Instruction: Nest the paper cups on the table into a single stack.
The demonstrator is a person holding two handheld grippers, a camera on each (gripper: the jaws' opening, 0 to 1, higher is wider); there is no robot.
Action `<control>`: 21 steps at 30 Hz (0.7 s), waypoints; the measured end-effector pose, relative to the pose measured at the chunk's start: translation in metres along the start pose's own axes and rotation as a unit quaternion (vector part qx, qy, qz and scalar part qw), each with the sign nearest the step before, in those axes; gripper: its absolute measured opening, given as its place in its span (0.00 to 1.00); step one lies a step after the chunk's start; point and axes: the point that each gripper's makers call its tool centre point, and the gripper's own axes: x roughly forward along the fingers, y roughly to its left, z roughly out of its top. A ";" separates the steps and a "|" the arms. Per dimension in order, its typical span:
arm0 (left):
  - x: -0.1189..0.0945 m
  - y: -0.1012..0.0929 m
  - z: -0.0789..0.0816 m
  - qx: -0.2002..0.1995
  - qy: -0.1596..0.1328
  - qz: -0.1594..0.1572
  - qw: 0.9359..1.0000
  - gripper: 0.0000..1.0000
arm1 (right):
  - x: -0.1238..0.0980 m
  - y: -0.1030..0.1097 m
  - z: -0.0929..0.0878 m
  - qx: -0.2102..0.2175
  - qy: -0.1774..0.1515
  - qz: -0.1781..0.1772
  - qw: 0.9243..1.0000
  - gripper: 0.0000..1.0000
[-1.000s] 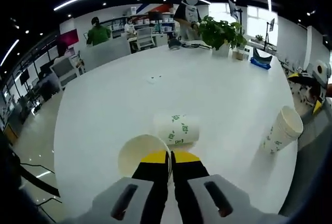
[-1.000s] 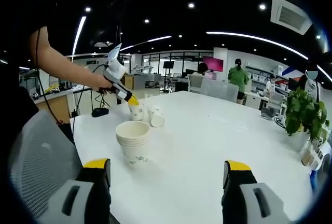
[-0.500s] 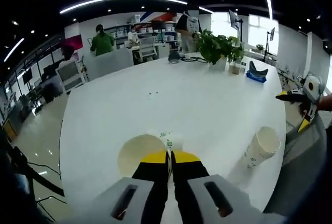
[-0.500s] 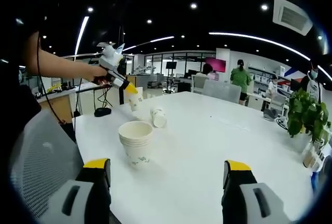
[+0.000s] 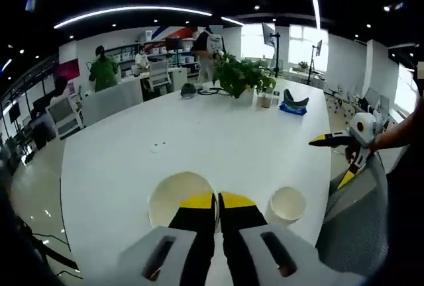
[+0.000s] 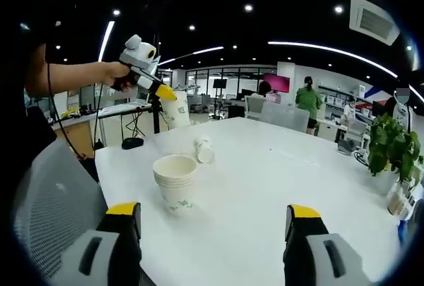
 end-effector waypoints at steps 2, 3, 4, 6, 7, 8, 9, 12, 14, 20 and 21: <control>-0.001 -0.009 0.003 0.004 0.000 -0.008 1.000 0.00 | 0.000 0.000 0.000 0.000 0.000 0.001 1.000 0.92; -0.001 -0.009 0.004 0.007 -0.001 -0.012 1.000 0.00 | 0.000 0.000 0.000 0.000 0.000 0.001 1.000 0.92; -0.001 -0.018 0.007 0.014 -0.004 -0.023 1.000 0.00 | 0.000 0.000 -0.001 -0.001 0.001 0.001 1.000 0.92; -0.001 -0.026 0.009 0.022 -0.004 -0.034 0.999 0.00 | 0.000 0.001 -0.001 -0.001 0.002 0.002 1.000 0.92; -0.001 -0.032 0.010 0.029 -0.003 -0.041 0.999 0.00 | 0.001 0.001 -0.001 -0.002 0.002 0.002 1.000 0.92; -0.001 -0.038 0.012 0.031 -0.005 -0.046 0.998 0.00 | 0.001 0.001 -0.001 -0.002 0.002 0.002 1.000 0.91; -0.001 -0.041 0.013 0.034 -0.005 -0.050 0.998 0.00 | 0.001 0.001 -0.001 -0.002 0.002 0.002 1.000 0.91; 0.001 -0.056 0.016 0.043 -0.007 -0.065 0.997 0.00 | 0.001 0.001 -0.001 -0.003 0.002 0.002 1.000 0.91; 0.003 -0.072 0.018 0.052 -0.006 -0.075 0.996 0.00 | 0.001 0.000 -0.001 -0.003 0.003 0.001 1.000 0.91; 0.011 -0.093 0.014 0.070 0.001 -0.100 0.993 0.00 | 0.001 0.000 -0.002 -0.003 0.003 0.000 1.000 0.91; 0.013 -0.094 0.013 0.071 0.002 -0.102 0.992 0.00 | 0.001 0.000 -0.002 -0.004 0.003 0.001 1.000 0.91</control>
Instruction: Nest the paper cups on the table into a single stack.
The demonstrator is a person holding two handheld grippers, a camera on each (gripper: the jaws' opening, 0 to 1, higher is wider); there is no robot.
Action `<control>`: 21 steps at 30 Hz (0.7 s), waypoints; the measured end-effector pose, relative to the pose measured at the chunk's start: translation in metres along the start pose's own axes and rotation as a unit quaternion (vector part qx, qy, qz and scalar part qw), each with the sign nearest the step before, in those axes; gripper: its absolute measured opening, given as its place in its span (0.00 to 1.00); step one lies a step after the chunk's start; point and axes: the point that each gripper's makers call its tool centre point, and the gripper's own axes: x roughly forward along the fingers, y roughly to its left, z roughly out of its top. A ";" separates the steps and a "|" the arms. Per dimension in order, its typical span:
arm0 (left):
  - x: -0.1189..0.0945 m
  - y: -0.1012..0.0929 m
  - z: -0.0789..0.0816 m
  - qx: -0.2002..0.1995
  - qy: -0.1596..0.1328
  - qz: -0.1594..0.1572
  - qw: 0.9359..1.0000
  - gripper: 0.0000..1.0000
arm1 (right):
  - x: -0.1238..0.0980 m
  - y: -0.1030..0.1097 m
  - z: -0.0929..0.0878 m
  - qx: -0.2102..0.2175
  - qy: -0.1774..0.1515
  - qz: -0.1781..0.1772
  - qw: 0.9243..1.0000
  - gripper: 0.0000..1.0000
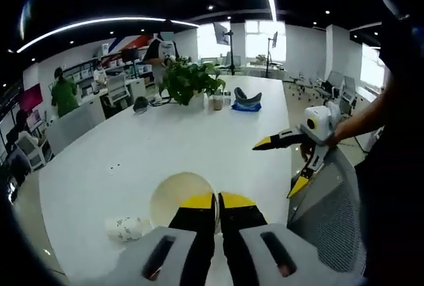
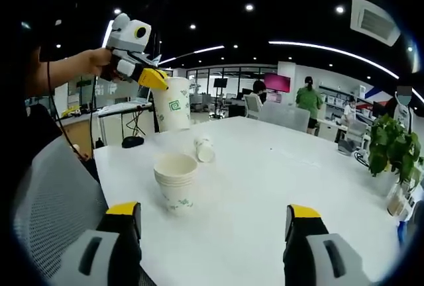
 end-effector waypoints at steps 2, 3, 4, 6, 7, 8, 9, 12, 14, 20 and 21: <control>0.005 -0.004 -0.002 0.006 0.000 -0.005 1.000 0.00 | 0.000 0.000 -0.001 -0.001 0.001 0.000 1.000 0.91; 0.007 -0.007 -0.003 0.008 0.001 -0.009 1.000 0.00 | 0.000 0.000 -0.001 0.000 0.001 0.000 1.000 0.91; 0.009 -0.009 -0.004 0.009 0.002 -0.012 1.000 0.00 | 0.000 -0.001 -0.001 0.000 0.001 0.000 1.000 0.91; 0.013 -0.012 -0.007 0.014 0.006 -0.013 1.000 0.00 | 0.000 0.000 -0.002 0.000 0.001 0.001 1.000 0.91; 0.016 -0.013 -0.014 0.022 0.022 -0.013 0.999 0.00 | 0.000 0.000 -0.002 0.000 0.002 0.002 1.000 0.91; 0.018 -0.014 -0.016 0.025 0.026 -0.013 0.999 0.00 | 0.001 0.001 -0.002 -0.001 0.003 0.004 1.000 0.91; 0.020 -0.015 -0.016 0.024 0.026 -0.014 0.999 0.00 | 0.001 0.002 -0.002 -0.002 0.003 0.005 1.000 0.91; 0.025 -0.018 -0.020 0.019 0.026 -0.019 0.999 0.00 | 0.001 0.002 -0.002 -0.003 0.005 0.006 1.000 0.91; 0.030 -0.019 -0.022 0.014 0.025 -0.022 0.999 0.00 | 0.001 0.001 -0.002 -0.002 0.004 0.004 1.000 0.91; 0.042 -0.025 -0.027 0.023 0.032 -0.023 0.999 0.00 | 0.000 -0.001 -0.001 0.001 0.001 -0.001 1.000 0.91; 0.044 -0.026 -0.028 0.027 0.036 -0.022 0.999 0.00 | 0.000 -0.001 -0.001 0.001 0.001 -0.002 1.000 0.91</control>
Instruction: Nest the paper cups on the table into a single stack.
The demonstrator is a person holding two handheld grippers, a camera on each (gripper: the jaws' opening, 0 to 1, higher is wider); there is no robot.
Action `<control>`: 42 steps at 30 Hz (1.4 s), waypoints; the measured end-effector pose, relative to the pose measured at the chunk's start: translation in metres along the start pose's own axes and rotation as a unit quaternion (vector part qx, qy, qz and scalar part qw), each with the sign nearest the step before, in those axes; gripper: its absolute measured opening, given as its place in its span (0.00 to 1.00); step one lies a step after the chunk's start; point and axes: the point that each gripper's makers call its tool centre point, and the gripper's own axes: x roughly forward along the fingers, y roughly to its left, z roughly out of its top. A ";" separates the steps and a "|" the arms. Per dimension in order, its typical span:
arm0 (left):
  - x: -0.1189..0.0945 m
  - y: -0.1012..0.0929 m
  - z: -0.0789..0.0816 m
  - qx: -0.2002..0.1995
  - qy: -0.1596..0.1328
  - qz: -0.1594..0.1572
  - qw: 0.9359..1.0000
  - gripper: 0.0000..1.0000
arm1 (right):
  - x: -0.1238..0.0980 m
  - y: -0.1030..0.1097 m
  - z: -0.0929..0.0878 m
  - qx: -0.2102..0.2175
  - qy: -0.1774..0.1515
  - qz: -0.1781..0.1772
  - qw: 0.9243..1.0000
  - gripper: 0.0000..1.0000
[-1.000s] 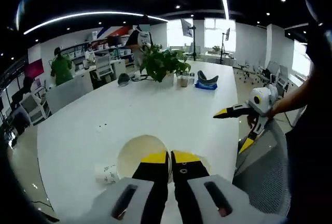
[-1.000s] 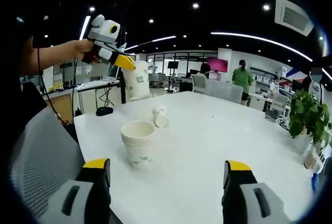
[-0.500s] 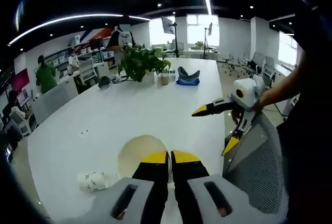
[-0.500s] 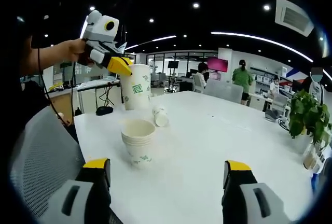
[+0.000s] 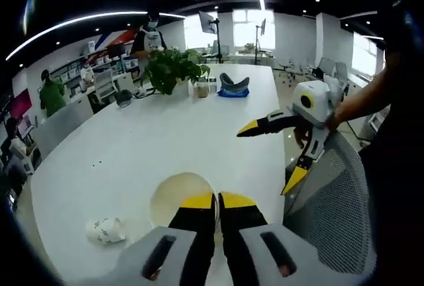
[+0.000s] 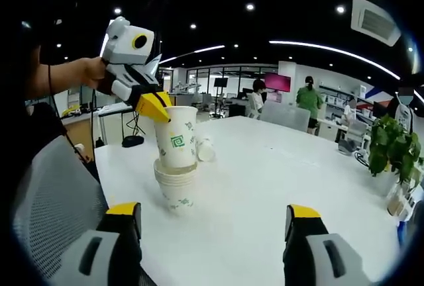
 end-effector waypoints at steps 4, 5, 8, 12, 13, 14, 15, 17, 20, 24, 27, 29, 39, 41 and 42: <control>0.007 -0.003 -0.007 0.025 0.022 0.005 0.999 0.00 | 0.000 0.000 0.000 0.000 0.000 -0.001 1.000 0.91; 0.009 -0.004 -0.009 0.028 0.026 0.005 0.999 0.00 | 0.000 0.000 0.000 0.000 0.000 -0.001 1.000 0.91; 0.013 -0.007 -0.016 0.027 0.034 0.004 0.999 0.00 | 0.000 0.000 0.000 0.000 0.001 -0.001 1.000 0.91; 0.018 -0.008 -0.025 0.027 0.043 0.003 0.999 0.00 | 0.000 0.000 -0.001 0.000 0.002 0.000 1.000 0.91; 0.019 -0.008 -0.028 0.027 0.046 0.004 0.999 0.00 | 0.000 0.001 -0.001 0.000 0.002 0.001 1.000 0.91; 0.021 -0.008 -0.030 0.026 0.047 0.004 0.999 0.00 | 0.000 0.001 -0.001 -0.001 0.002 0.001 1.000 0.91; 0.022 -0.008 -0.033 0.023 0.049 0.003 0.999 0.00 | 0.000 0.001 -0.001 -0.001 0.002 0.002 1.000 0.91; 0.025 -0.008 -0.036 0.022 0.049 0.003 0.999 0.00 | 0.000 0.002 -0.001 -0.002 0.002 0.003 1.000 0.91; 0.030 -0.007 -0.041 0.021 0.056 0.002 0.998 0.00 | 0.000 0.002 -0.001 -0.002 0.003 0.003 1.000 0.91; 0.035 -0.009 -0.045 0.014 0.061 -0.008 0.998 0.00 | 0.000 0.001 0.000 0.000 0.002 0.001 1.000 0.91; 0.039 -0.012 -0.050 0.005 0.065 -0.019 0.998 0.00 | 0.000 0.001 0.001 0.001 0.001 -0.001 1.000 0.90; 0.041 -0.013 -0.054 0.004 0.068 -0.025 0.997 0.00 | 0.000 0.000 0.001 0.002 0.001 -0.001 1.000 0.90; 0.045 -0.016 -0.065 0.001 0.083 -0.052 0.995 0.02 | 0.000 -0.001 0.001 0.012 0.000 0.000 1.000 0.90; 0.047 -0.016 -0.068 -0.003 0.085 -0.055 0.995 0.02 | 0.000 0.000 0.000 0.011 0.000 0.001 1.000 0.90; 0.048 -0.016 -0.069 -0.004 0.085 -0.056 0.995 0.02 | 0.000 0.000 0.000 0.011 0.001 0.001 1.000 0.90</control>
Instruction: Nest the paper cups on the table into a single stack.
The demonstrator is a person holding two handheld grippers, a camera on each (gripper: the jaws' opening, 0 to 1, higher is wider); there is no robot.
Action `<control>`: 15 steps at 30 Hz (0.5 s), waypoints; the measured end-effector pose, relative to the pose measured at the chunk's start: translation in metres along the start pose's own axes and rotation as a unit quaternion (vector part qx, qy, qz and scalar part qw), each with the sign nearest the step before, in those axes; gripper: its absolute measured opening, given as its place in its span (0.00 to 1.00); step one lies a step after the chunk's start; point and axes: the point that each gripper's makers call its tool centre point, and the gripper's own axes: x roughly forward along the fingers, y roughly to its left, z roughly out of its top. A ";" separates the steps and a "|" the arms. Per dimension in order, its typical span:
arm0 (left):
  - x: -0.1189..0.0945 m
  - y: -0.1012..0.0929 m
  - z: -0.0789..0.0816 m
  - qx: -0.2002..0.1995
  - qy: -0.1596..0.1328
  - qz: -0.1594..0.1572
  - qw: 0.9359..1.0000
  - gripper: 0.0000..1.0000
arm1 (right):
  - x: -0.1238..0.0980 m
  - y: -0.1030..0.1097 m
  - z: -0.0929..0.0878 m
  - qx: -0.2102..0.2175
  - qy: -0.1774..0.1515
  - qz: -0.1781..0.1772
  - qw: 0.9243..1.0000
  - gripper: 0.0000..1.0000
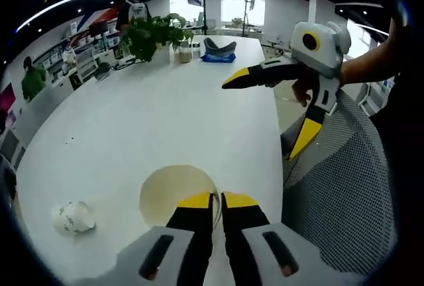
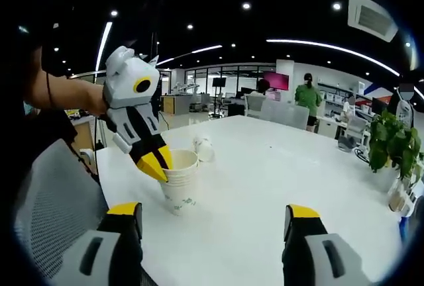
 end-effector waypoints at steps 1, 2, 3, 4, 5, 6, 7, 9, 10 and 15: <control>0.000 -0.001 0.000 0.000 -0.001 -0.001 1.000 0.02 | 0.000 0.000 0.000 0.001 0.000 0.000 1.000 0.90; 0.001 -0.001 0.000 0.000 -0.002 -0.002 1.000 0.02 | 0.000 0.000 0.000 0.001 0.000 0.000 1.000 0.90; 0.002 -0.001 -0.001 0.001 -0.002 -0.004 1.000 0.02 | 0.000 -0.001 0.000 0.001 0.000 0.000 1.000 0.90; 0.002 -0.001 -0.001 0.001 -0.003 -0.004 1.000 0.02 | 0.000 -0.001 -0.001 0.001 0.000 -0.001 1.000 0.90; 0.002 -0.001 -0.001 0.000 -0.003 -0.004 1.000 0.02 | 0.000 -0.001 -0.001 0.002 0.000 -0.001 1.000 0.90; 0.002 -0.001 -0.001 0.000 -0.004 -0.004 1.000 0.02 | 0.000 -0.001 -0.001 0.002 -0.001 -0.001 1.000 0.90; 0.002 0.000 -0.001 -0.001 -0.005 -0.004 1.000 0.03 | 0.000 -0.002 -0.001 0.002 -0.001 -0.002 1.000 0.90; 0.002 -0.001 -0.001 0.000 -0.005 -0.003 1.000 0.03 | 0.000 -0.002 0.000 0.003 -0.001 -0.003 1.000 0.90; 0.002 -0.001 -0.001 0.002 -0.006 -0.002 1.000 0.03 | 0.000 -0.002 0.000 0.003 -0.002 -0.004 1.000 0.90; 0.002 -0.005 0.001 0.000 -0.011 -0.005 1.000 0.06 | -0.001 -0.001 0.000 0.003 -0.002 -0.003 1.000 0.90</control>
